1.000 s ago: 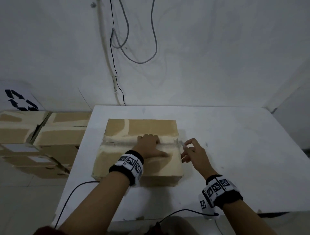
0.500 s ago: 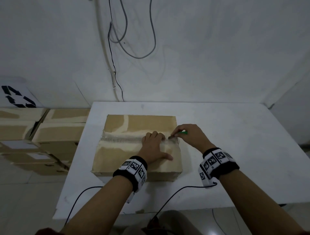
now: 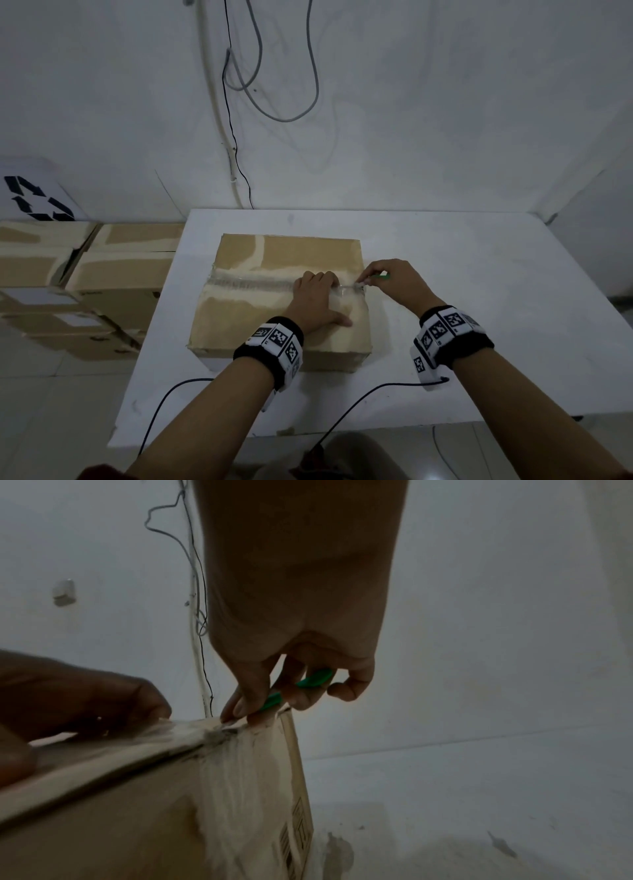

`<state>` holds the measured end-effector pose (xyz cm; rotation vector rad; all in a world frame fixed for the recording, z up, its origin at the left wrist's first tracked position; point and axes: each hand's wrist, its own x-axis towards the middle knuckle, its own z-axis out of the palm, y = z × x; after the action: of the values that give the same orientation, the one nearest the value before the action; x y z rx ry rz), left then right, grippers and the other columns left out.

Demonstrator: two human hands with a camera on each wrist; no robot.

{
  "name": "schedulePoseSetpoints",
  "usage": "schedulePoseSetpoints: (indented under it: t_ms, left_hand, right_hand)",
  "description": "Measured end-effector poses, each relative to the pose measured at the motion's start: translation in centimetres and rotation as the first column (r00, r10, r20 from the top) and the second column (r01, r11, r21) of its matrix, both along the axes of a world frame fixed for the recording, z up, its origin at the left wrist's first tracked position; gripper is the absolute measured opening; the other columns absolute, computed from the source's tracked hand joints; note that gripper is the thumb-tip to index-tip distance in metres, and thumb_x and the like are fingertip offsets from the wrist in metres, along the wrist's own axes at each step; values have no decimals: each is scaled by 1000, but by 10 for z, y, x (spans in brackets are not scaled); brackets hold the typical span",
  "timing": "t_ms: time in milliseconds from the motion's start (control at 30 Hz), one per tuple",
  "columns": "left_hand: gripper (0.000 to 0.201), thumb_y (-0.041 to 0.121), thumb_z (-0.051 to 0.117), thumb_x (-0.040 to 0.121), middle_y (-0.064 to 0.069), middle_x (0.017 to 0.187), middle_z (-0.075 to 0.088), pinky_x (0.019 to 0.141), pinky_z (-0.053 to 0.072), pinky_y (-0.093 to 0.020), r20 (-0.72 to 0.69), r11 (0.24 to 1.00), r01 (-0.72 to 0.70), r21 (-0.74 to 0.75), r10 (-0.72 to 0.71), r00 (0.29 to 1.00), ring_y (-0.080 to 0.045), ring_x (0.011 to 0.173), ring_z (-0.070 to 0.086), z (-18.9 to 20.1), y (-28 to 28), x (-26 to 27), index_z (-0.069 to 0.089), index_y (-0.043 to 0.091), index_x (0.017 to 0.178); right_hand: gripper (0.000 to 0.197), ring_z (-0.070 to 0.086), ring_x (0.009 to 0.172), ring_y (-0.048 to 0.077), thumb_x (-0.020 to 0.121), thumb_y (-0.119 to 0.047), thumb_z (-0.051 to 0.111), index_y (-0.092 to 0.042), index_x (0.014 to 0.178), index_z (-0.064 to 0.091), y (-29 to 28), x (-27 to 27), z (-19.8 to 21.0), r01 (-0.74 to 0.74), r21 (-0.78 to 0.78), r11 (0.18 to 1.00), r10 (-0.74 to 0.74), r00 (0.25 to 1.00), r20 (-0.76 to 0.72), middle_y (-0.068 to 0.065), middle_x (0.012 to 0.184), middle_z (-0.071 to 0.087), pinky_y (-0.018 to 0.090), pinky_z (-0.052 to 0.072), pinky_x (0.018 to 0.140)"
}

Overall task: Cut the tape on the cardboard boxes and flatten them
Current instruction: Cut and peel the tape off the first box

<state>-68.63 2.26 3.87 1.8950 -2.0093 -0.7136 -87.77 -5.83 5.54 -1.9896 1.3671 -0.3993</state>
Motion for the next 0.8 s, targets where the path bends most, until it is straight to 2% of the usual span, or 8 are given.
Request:
schedulePoseSetpoints:
  t_ms: [167,267,400,500,600,667,733,800]
  left_hand:
    - [68,48,85,59,11,103,43,75,17,-28,-55,999,2,-43,-4,999,-13,98,31,-1,-1,-2,49,18,107]
    - [68,47,86,58,10,104,46,72,16,-28,-54,997,6,-77,-10,998,-13,96,31,-2,1,-2,48,17,106]
    - [69,47,86,56,7,105,47,77,20,-29,-75,985,-8,-173,-5,997,-15,97,33,9,-3,2,47,17,105]
    - [71,45,86,54,8,102,43,80,22,-29,-7,967,52,-249,-55,998,-13,94,31,24,-12,3,47,15,105]
    - [68,44,87,52,2,99,48,75,22,-28,13,918,41,-394,-39,999,-15,89,35,32,-13,3,50,10,99]
    - [66,42,88,48,-1,91,51,70,27,-27,35,880,11,-475,6,999,-17,79,41,37,-11,1,51,9,91]
    - [61,42,87,51,0,86,52,62,28,-27,102,886,14,-464,37,994,-17,71,45,50,-5,-3,50,11,90]
    - [55,47,81,61,-1,88,58,57,29,-29,267,924,68,-375,38,963,-21,73,54,66,5,-10,49,15,92]
  right_hand:
    - [26,66,86,1,82,-11,71,-35,73,75,-1,-14,-5,-15,42,999,15,1000,-7,-15,85,74,22,45,75]
    - [26,66,78,1,82,-7,72,-32,75,76,4,-17,-9,12,57,998,-16,997,72,-7,81,74,18,46,74]
    - [20,64,70,-3,84,-4,71,-24,81,75,14,-24,-12,-24,216,976,2,995,103,3,83,74,11,42,64]
    - [17,60,72,6,88,-6,67,-22,85,74,20,-28,-19,1,300,954,-49,987,152,2,83,72,18,39,60]
    - [12,57,70,15,93,-11,64,-18,94,73,22,-27,-25,111,242,964,-171,955,244,0,81,70,21,40,57]
    - [13,57,62,14,95,-15,62,-15,104,72,21,-27,-25,200,189,961,-250,922,295,4,87,70,22,45,59]
    - [18,57,57,14,95,-21,63,-16,110,72,20,-28,-23,258,180,949,-306,888,342,8,93,71,25,48,65]
    - [19,59,56,15,94,-27,65,-16,107,74,18,-28,-20,260,192,946,-313,884,347,4,94,72,26,49,69]
